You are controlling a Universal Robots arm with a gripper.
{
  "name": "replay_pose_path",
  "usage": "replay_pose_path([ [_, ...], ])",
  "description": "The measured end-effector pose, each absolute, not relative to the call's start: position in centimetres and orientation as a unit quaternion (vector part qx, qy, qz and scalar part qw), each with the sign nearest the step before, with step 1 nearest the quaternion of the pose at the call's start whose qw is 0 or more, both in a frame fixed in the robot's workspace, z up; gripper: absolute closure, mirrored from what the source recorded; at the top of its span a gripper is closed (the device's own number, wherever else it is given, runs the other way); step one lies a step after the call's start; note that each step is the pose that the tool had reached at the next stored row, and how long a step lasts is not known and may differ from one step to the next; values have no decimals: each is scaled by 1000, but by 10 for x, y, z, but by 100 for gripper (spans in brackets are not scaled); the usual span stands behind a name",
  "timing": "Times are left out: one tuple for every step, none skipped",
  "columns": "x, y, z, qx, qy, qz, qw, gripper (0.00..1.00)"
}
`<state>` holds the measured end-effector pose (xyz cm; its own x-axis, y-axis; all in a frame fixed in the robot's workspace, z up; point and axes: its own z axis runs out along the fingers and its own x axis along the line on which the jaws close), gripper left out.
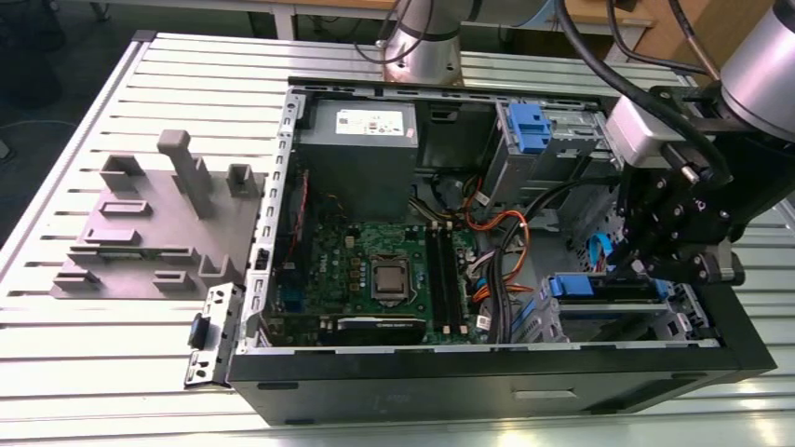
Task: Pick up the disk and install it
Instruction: 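Insert the second disk wire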
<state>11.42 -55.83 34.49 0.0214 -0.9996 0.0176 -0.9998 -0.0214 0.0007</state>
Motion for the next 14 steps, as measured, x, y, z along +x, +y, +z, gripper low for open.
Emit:
replay_pose_path([
  [114, -558, 345, 715, -699, 6, 6, 78],
  [114, -558, 345, 715, -699, 6, 7, 78],
  [114, -558, 345, 715, -699, 6, 7, 84],
  [114, -558, 345, 715, -699, 6, 7, 89],
  [114, -558, 345, 715, -699, 6, 6, 89],
  [114, -558, 345, 715, -699, 6, 7, 89],
  [114, -558, 345, 715, -699, 6, 7, 89],
  [114, -558, 345, 715, -699, 6, 7, 89],
  [114, -558, 345, 715, -699, 6, 7, 89],
  [114, -558, 345, 715, -699, 6, 7, 89],
  [114, -558, 345, 715, -699, 6, 7, 89],
  [114, -558, 345, 715, -699, 6, 7, 89],
  [114, -558, 345, 715, -699, 6, 7, 89],
  [114, -558, 345, 715, -699, 6, 7, 89],
])
